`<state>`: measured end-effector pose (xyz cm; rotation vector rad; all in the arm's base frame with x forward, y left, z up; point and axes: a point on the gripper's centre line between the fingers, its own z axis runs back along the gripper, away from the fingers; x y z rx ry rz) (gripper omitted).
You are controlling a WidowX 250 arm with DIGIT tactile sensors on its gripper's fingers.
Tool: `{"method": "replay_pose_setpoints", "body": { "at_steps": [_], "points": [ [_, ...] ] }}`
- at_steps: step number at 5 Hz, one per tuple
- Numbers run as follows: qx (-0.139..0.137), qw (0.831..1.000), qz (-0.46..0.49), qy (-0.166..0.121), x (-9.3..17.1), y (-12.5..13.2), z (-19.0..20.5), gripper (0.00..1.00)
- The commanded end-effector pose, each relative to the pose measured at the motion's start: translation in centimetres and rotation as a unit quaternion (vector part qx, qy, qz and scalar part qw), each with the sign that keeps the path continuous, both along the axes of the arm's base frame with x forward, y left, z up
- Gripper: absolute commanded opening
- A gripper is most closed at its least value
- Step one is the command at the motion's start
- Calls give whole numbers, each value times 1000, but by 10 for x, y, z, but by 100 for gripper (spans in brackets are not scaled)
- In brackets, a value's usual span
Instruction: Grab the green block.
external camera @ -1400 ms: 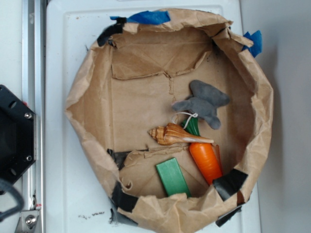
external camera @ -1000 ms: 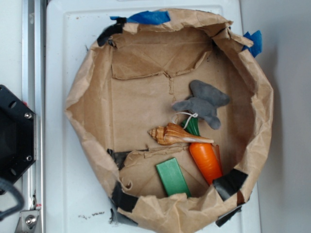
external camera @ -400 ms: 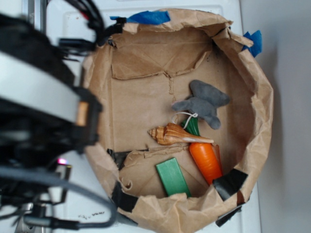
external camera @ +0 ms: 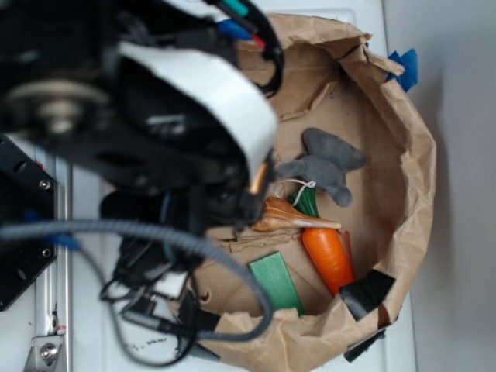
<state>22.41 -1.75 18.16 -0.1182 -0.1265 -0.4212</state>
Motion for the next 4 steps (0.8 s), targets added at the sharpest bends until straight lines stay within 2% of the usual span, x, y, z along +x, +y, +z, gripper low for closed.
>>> {"method": "replay_pose_setpoints", "body": {
  "at_steps": [1, 3, 4],
  "points": [
    [28, 999, 18, -15, 32, 18, -30, 100],
    [65, 997, -45, -5, 36, 2, -79, 100],
    [58, 995, -83, -15, 36, -13, -87, 100]
  ]
}}
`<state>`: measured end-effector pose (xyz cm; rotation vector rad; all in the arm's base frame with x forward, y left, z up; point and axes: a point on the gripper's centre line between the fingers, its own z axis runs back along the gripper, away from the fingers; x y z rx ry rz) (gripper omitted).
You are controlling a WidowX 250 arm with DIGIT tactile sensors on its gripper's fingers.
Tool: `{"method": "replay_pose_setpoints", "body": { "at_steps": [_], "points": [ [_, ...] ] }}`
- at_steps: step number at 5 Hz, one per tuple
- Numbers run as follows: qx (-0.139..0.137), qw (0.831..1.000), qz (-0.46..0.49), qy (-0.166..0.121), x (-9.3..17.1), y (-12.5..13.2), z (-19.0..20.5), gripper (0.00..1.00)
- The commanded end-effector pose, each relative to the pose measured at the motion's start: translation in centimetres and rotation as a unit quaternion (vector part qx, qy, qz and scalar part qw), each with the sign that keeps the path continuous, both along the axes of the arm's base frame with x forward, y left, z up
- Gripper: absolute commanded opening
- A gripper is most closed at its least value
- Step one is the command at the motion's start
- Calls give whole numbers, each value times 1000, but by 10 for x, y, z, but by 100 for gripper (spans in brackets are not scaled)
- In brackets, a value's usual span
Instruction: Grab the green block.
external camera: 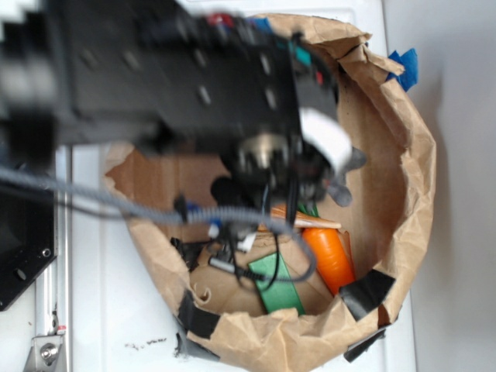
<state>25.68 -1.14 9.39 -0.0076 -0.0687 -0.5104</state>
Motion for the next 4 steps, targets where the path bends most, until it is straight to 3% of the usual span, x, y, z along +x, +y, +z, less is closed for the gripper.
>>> {"method": "replay_pose_setpoints", "body": {
  "at_steps": [1, 2, 4],
  "points": [
    [-45, 993, -98, -45, 2, -33, -2, 100],
    [-75, 987, -130, -59, -2, -39, -1, 100],
    [-90, 980, -160, -74, -4, -41, -6, 100]
  ]
}}
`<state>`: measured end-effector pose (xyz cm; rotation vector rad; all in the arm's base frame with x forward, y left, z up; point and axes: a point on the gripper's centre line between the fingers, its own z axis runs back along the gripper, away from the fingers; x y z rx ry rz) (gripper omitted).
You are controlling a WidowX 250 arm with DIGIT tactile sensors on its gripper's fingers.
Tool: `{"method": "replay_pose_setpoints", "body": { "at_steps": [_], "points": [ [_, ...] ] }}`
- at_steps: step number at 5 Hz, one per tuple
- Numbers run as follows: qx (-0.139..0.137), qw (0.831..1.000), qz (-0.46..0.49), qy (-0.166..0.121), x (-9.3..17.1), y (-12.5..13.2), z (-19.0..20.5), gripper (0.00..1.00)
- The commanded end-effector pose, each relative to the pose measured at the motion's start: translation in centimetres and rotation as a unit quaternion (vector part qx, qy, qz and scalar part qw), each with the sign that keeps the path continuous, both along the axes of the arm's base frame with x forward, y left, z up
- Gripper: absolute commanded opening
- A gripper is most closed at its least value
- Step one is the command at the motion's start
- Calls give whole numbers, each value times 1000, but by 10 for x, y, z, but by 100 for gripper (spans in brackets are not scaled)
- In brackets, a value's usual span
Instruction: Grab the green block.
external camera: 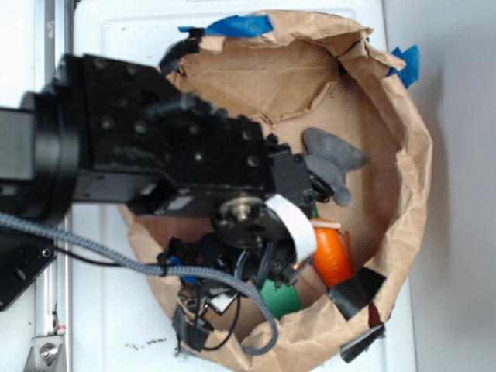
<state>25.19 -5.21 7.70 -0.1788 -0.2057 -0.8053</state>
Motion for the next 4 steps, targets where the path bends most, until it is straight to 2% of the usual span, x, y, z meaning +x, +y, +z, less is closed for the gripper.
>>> {"method": "replay_pose_setpoints", "body": {
  "at_steps": [1, 2, 4],
  "points": [
    [2, 999, -17, -36, 1, -4, 9, 100],
    [0, 999, -25, -38, 3, -3, 2, 100],
    [-16, 998, -62, -20, 11, -2, -17, 100]
  ]
}}
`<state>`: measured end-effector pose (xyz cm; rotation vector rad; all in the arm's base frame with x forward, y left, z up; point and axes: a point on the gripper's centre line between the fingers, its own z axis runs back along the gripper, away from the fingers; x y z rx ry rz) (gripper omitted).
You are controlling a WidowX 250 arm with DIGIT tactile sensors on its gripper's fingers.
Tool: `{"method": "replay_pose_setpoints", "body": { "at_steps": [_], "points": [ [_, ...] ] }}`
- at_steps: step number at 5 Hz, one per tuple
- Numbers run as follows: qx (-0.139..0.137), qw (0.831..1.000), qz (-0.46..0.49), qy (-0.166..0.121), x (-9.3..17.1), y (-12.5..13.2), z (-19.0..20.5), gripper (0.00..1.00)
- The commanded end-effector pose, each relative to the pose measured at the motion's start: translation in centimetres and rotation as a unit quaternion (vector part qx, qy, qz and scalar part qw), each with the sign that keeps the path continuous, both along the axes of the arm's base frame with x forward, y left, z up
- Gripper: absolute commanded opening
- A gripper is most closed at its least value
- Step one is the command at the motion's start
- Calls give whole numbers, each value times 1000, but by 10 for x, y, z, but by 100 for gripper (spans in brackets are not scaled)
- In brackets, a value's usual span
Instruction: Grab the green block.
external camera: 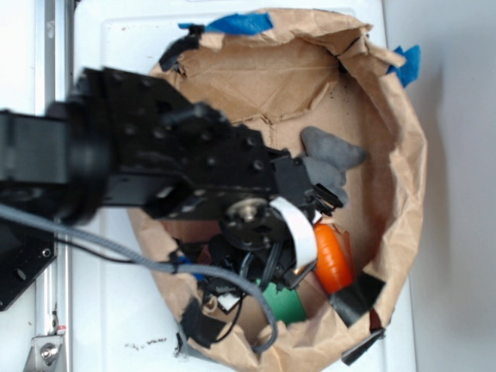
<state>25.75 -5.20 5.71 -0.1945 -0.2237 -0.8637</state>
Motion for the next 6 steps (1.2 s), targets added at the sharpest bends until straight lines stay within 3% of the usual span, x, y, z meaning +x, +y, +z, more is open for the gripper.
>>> {"method": "replay_pose_setpoints", "body": {
  "at_steps": [1, 3, 4, 6],
  "points": [
    [-21, 998, -60, -13, 14, -3, 3, 100],
    [-13, 998, -67, -13, 12, -7, 6, 100],
    [-19, 997, -73, -28, 3, -10, 24, 100],
    [-64, 993, -86, -54, -9, -12, 43, 100]
  ]
}}
